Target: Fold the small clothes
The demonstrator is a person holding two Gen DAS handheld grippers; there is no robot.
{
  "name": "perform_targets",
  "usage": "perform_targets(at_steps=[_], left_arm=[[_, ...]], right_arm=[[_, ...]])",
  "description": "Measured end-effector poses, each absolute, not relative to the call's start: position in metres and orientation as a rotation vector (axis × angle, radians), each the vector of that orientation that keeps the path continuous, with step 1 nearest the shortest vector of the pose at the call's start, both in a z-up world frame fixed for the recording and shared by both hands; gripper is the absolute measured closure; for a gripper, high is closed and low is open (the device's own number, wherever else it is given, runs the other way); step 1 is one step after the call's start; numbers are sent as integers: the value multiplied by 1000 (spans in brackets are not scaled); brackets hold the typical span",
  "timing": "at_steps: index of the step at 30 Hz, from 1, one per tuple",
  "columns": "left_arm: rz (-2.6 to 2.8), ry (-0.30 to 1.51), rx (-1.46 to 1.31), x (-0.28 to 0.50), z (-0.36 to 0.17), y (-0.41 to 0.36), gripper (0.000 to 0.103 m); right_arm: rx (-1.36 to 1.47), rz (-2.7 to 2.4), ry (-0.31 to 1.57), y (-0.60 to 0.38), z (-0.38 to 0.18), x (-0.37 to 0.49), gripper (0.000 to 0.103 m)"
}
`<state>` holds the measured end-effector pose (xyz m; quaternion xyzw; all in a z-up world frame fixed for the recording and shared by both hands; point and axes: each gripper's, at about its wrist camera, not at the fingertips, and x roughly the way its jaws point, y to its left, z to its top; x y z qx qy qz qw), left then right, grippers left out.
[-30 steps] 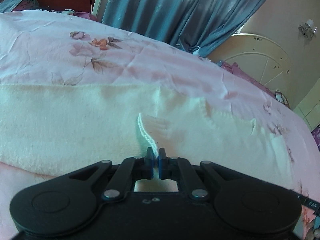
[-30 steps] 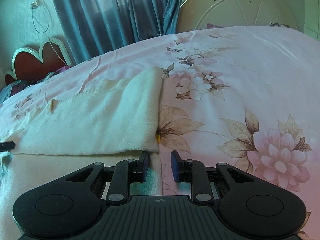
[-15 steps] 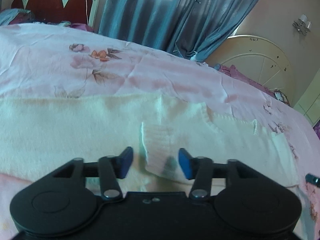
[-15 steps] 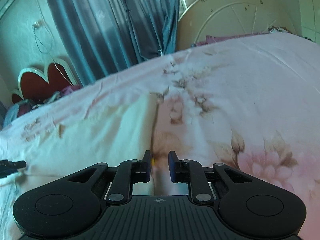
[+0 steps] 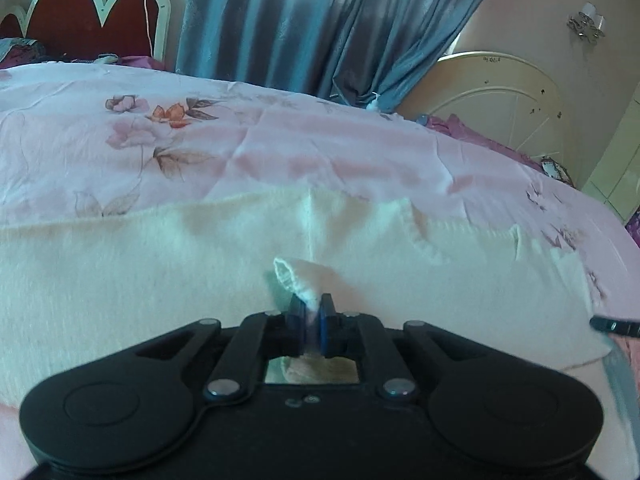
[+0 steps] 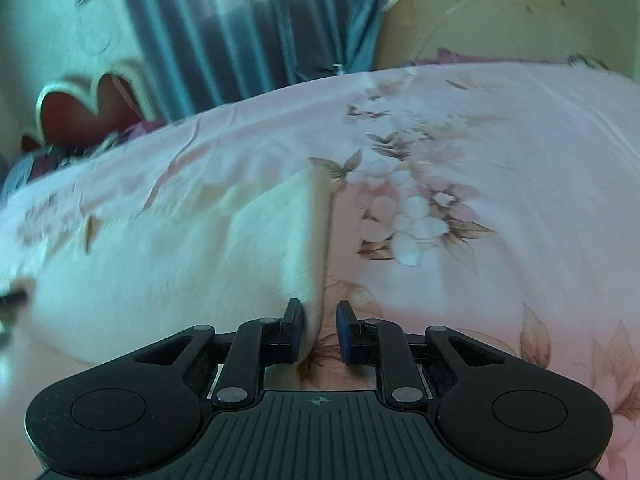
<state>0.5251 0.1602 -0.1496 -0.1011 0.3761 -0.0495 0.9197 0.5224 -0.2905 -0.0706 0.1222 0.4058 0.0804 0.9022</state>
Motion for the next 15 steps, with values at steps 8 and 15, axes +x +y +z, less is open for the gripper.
perform_targets(at_steps=[8,15], left_arm=[[-90,780,-199,533,-147,163,80],[-14,754,-149,541,-132,154,81]], right_arm=[[238,245,743,-279,-55,554,86],[205,134,823,-287,-78,621,93]])
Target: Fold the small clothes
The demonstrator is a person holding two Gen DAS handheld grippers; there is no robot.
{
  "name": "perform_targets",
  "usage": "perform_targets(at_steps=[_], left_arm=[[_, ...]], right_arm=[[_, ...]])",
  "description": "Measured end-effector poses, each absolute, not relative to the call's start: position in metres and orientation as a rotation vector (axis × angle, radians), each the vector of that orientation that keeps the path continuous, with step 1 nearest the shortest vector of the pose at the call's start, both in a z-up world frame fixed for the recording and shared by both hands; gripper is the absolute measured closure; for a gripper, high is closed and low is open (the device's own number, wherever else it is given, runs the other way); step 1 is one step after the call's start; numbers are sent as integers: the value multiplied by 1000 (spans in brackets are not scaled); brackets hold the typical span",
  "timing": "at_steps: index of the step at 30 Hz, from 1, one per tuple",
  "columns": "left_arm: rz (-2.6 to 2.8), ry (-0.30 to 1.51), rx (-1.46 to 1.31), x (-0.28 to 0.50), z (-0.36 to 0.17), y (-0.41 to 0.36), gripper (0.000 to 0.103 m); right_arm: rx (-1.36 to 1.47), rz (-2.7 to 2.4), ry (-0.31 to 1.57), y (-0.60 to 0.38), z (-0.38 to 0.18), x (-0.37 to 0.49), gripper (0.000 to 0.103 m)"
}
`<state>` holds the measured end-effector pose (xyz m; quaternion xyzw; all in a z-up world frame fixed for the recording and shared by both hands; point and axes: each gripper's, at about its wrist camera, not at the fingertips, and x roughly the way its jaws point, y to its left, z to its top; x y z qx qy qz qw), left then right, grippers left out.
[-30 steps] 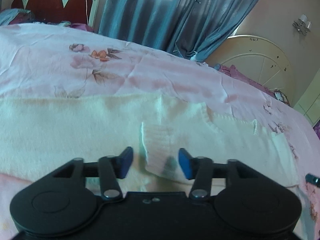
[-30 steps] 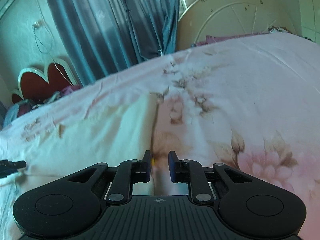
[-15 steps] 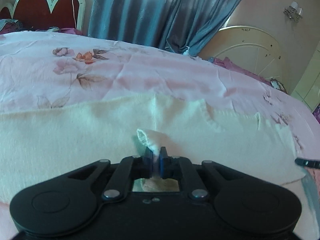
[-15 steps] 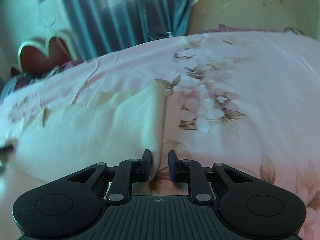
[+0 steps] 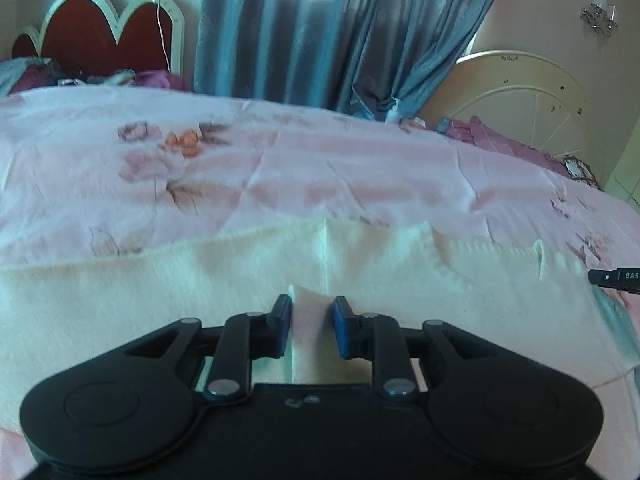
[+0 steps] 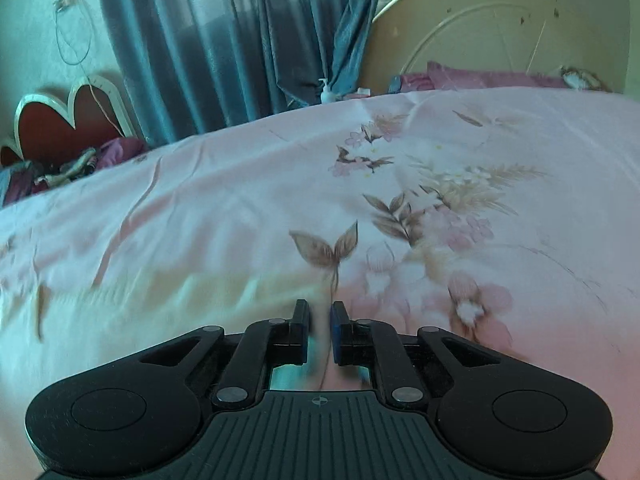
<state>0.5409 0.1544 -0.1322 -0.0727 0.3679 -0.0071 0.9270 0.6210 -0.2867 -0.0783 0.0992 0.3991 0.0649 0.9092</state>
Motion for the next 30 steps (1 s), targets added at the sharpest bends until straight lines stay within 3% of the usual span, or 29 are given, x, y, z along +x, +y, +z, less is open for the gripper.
perform_targets(at_steps=[5,7,13,17,30], left_arm=[[-100,687,-91,527,-120,130,78],[-137,742,-52,532,-130,117,77],[-147,754,-52,513,-131,112,77],[-152,790,-40,499,-144,104,73],[-48,794,-64,474,-142,114,73]], right_arm=[[170,193,811,-281,-66,594,94],[135,207,850,-274,-76,586,102],[151,245,799,-277,-50,526,102],[78,234,844,-261,-69,498,103],[136,168,846,-263,-55,489,102]])
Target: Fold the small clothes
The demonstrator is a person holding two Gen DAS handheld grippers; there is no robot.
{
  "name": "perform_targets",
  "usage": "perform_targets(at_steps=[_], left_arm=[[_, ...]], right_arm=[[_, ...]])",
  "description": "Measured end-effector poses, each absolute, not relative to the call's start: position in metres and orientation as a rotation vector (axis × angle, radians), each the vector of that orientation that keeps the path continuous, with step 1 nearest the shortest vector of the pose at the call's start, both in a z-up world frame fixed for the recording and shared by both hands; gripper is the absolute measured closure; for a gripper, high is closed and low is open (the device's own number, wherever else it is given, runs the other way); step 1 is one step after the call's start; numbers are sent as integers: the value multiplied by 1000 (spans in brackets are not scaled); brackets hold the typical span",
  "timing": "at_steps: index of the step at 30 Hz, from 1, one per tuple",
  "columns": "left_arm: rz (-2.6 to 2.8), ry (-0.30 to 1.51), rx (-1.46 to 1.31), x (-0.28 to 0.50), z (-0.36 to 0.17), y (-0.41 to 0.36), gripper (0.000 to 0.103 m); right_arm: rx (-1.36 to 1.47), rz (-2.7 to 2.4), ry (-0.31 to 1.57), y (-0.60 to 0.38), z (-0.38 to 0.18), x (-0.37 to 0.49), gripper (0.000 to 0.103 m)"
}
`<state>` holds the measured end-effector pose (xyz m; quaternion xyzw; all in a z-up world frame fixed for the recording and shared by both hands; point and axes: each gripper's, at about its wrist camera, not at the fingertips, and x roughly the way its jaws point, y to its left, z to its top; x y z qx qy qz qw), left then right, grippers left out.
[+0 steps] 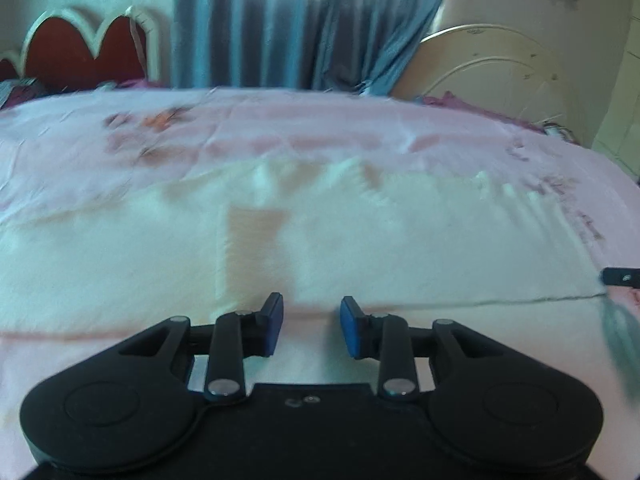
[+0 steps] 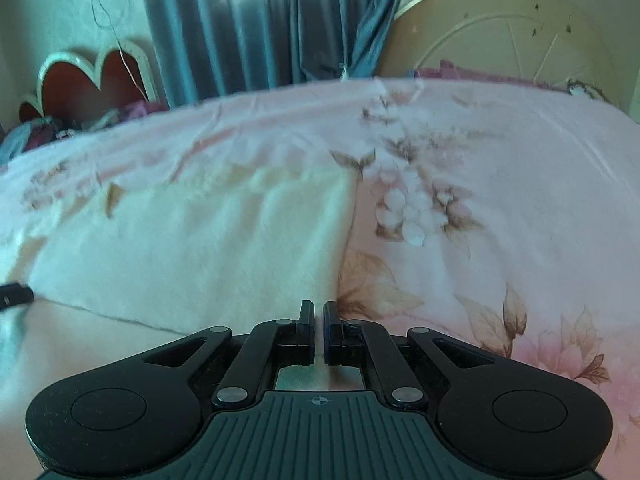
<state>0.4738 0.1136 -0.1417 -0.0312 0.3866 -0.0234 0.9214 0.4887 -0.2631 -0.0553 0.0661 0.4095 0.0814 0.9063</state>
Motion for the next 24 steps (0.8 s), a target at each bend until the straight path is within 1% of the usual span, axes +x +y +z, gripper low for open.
perform_targets(at_steps=[2,4,6,8,13,17,18,19,20,21,23,24], left_arm=[[-45,785,-106,467,-143,131,74],[-48,769,-145,460,-138,145,74],[-35,739,-135,454,-132,149,64],[7,721,-122,454,-128,153,61],[13,729,-214,466,-130,169,61],[-5,733,-323,479,-133,180,62],[-6,737,-323,482,-134,180,63],[-8,740,-316,487,-135,180,64],[-11,741,-312,488,-136,179,65],[-17,740,-310,490,-137,178,66],[-27,744,-299,495,-140,174,67],[-29,751,-281,497,-142,171,67]], right_arm=[[131,136,876,-263,-60,490,102],[163,121,855,-267,-55,485,102],[174,119,829,-270,-49,479,102],[189,116,802,-269,-46,478,102],[209,89,795,-268,-48,482,102],[275,40,778,-281,-51,482,101],[280,37,782,-283,-52,483,96],[276,32,784,-283,-52,483,74],[274,42,774,-282,-52,483,60],[273,62,761,-281,-51,482,48],[264,111,763,-274,-51,485,49],[237,131,769,-268,-52,487,60]])
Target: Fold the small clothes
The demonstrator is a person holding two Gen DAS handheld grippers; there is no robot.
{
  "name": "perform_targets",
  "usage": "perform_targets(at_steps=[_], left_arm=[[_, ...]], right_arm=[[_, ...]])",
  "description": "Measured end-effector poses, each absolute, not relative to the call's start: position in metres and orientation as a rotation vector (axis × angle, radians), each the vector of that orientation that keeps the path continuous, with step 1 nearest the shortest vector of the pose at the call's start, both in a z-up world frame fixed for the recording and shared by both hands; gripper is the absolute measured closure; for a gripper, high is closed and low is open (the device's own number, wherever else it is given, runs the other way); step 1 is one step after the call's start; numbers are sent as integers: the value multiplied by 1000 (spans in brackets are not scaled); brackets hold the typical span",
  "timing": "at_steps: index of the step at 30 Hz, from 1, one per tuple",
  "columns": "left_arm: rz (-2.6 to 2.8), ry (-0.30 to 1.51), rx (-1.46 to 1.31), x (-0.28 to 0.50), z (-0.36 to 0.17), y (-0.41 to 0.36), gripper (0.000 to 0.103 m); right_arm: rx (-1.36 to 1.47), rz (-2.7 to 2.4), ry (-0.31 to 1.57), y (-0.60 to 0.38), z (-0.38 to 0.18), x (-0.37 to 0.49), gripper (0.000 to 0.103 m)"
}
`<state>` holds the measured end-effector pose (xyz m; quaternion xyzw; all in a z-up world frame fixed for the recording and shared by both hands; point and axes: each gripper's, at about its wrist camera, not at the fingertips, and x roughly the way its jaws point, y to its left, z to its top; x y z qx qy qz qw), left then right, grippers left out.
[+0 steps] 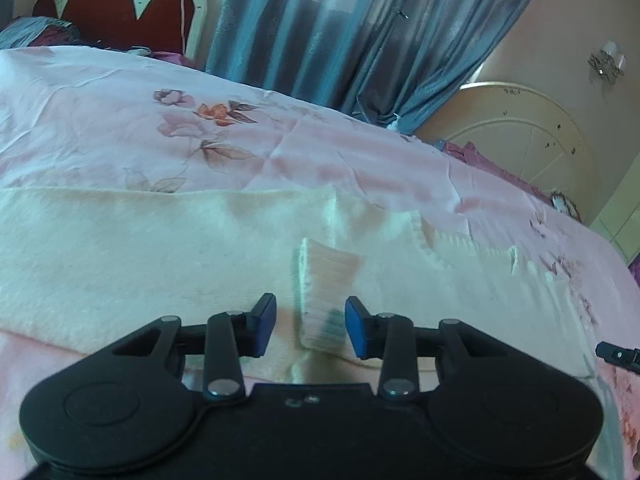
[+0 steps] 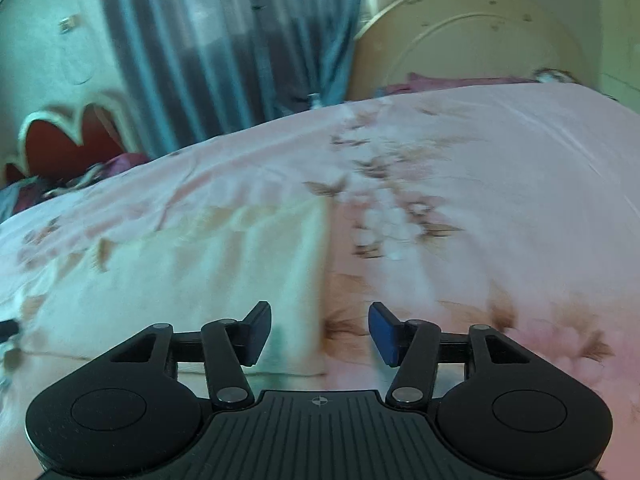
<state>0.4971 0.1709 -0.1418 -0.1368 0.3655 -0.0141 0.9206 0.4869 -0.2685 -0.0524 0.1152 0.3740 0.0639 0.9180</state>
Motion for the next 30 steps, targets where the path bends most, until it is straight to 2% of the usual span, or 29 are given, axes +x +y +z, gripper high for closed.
perform_targets(at_steps=[1,2,4,7,8,10,16,18,25,28,29,30], left_arm=[[-18,763,-251,499,-144,168,68],[-4,772,-209,500,-146,163,67],[27,768,-158,497,-143,160,66],[110,759,-144,481,-136,174,50],[139,747,-165,471,-134,186,40],[209,711,-206,445,-130,216,37],[436,678,-458,384,-137,329,53],[473,618,-600,370,-141,366,60],[552,402,-968,356,-161,463,72],[566,379,-1015,358,-163,487,86],[568,389,-1017,362,-163,493,100],[570,398,-1015,366,-161,498,100]], right_arm=[[192,130,799,-262,-57,491,81],[145,98,854,-259,-66,497,85],[172,54,861,-264,-68,500,80],[148,-26,797,-265,-49,492,79],[185,-2,773,-269,-43,487,79],[217,23,771,-274,-36,481,79],[249,62,809,-271,-34,474,79],[253,74,828,-264,-36,474,79],[247,84,838,-234,-35,473,79],[251,83,842,-226,-31,474,79],[252,82,842,-225,-30,475,79],[251,83,838,-224,-28,476,79]])
